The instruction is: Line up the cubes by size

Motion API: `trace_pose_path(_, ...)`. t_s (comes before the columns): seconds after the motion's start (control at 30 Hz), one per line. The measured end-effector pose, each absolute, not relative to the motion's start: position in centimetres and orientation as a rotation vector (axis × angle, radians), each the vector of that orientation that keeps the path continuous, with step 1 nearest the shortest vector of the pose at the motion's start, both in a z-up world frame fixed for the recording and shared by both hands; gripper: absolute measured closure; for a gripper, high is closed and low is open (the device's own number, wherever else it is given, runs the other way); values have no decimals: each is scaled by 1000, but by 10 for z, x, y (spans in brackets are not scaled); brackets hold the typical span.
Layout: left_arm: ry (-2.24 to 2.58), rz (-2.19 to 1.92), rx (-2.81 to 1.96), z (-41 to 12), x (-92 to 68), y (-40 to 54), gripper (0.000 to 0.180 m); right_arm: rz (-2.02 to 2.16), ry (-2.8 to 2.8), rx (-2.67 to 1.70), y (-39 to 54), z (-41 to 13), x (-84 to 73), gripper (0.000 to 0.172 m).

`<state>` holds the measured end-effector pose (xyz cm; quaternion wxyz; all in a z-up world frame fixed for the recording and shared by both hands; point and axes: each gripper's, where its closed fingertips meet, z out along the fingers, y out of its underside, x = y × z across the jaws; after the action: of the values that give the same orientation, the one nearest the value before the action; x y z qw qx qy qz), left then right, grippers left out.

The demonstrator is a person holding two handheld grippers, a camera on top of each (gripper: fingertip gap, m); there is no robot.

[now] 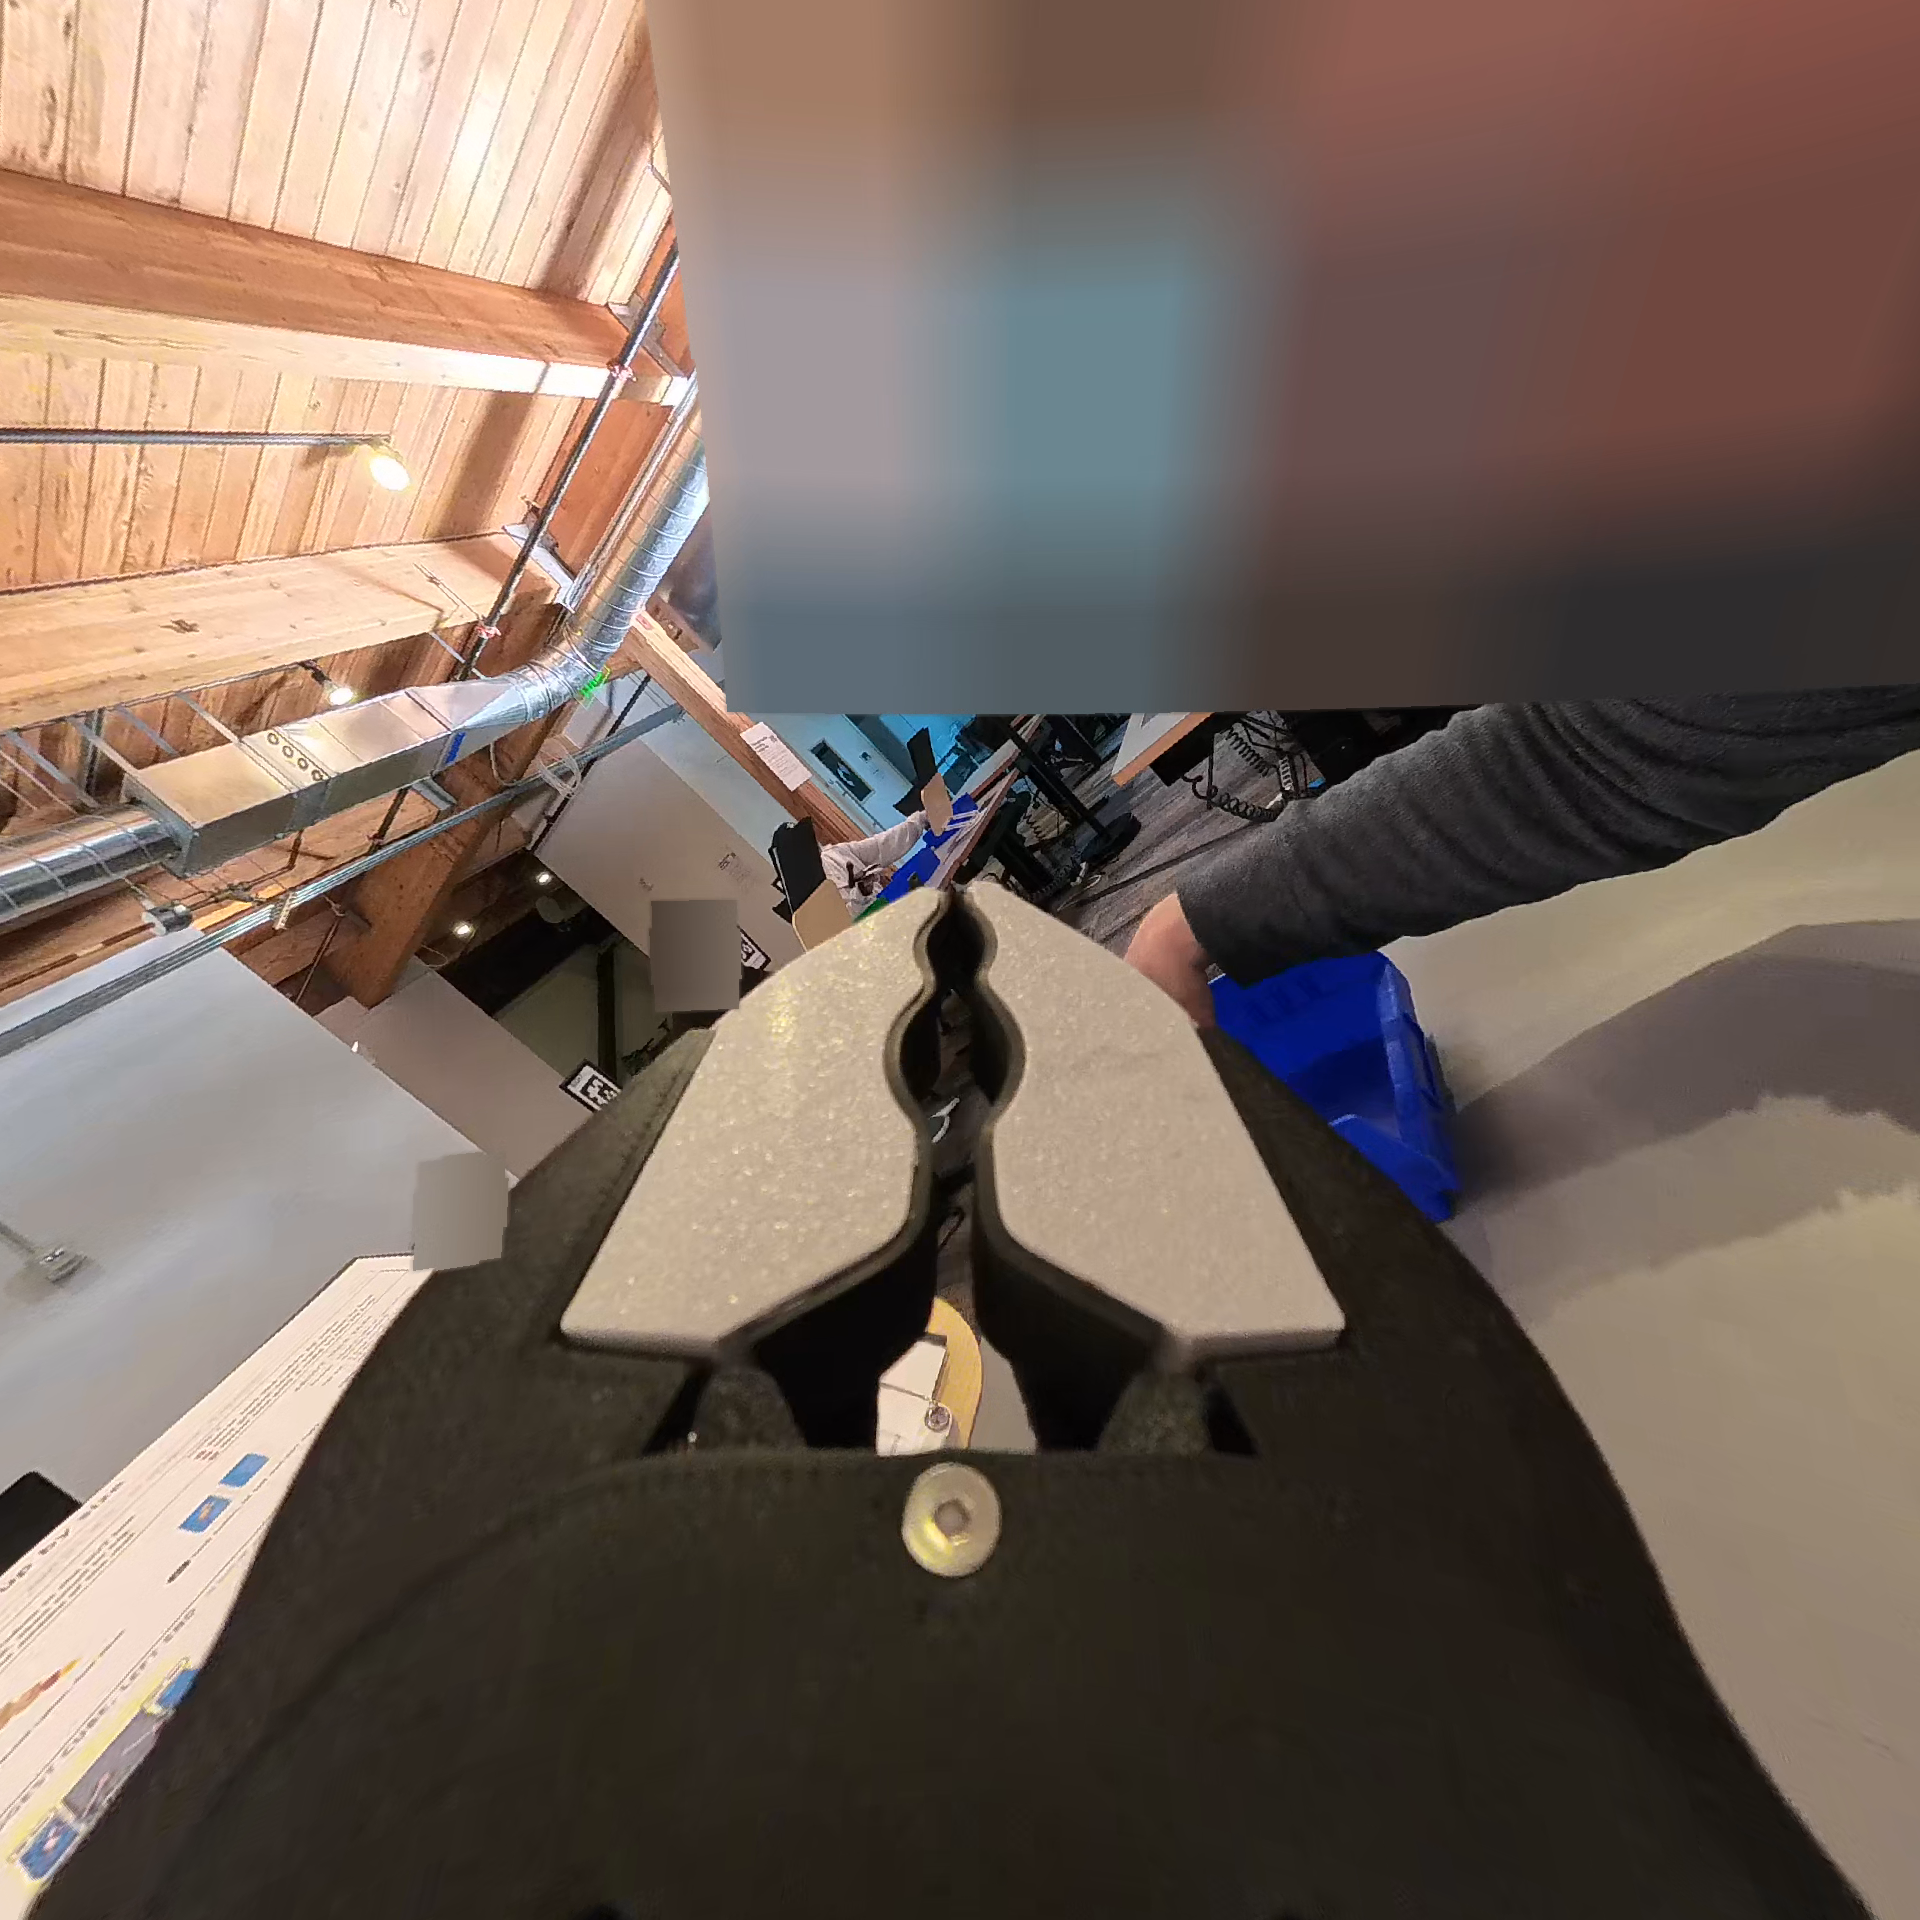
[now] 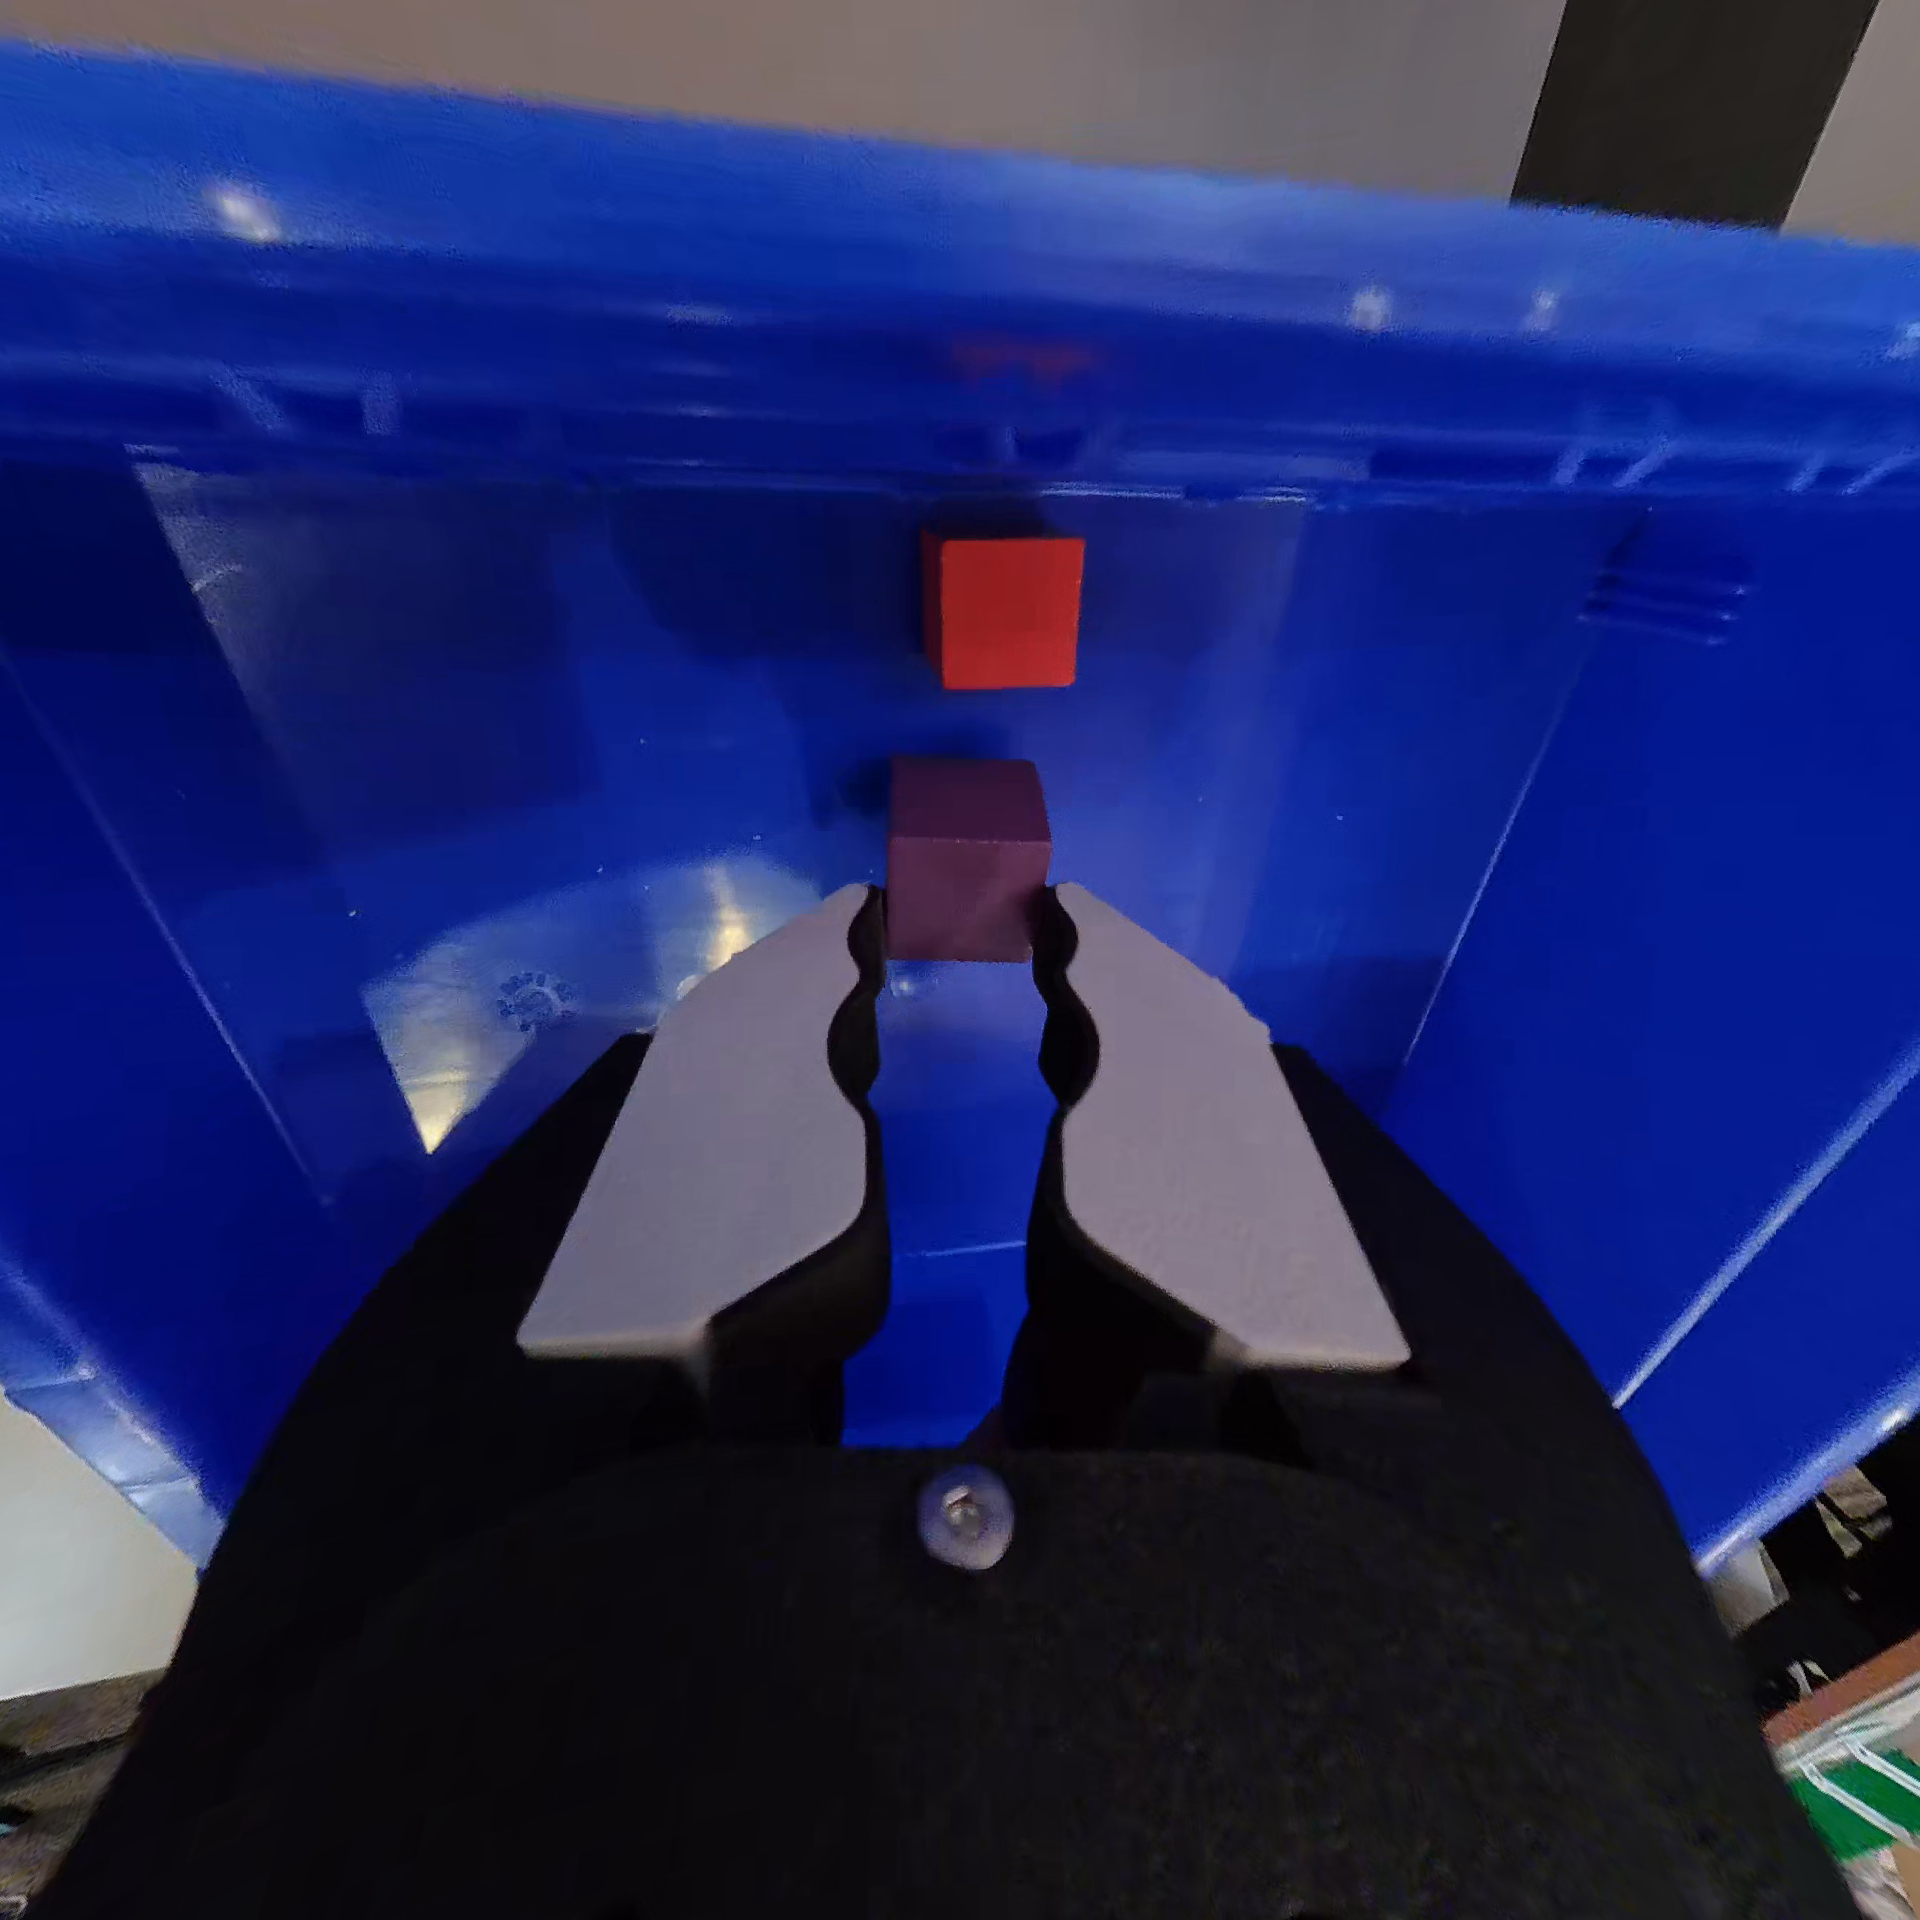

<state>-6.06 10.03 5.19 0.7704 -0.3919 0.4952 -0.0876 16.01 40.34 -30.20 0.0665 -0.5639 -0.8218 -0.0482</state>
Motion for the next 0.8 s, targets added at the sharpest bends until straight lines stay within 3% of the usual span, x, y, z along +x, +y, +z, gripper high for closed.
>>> trace_pose_path(0.6, 1094, -198, -869, 46, -58, 106, 180, -152, -2476, -1700, 409, -306, 151, 138)
trace_pose_path(0.8, 1097, -192, -888, 43, -58, 111, 180, -216, -2298, -1646, 409, -258, 144, 138)
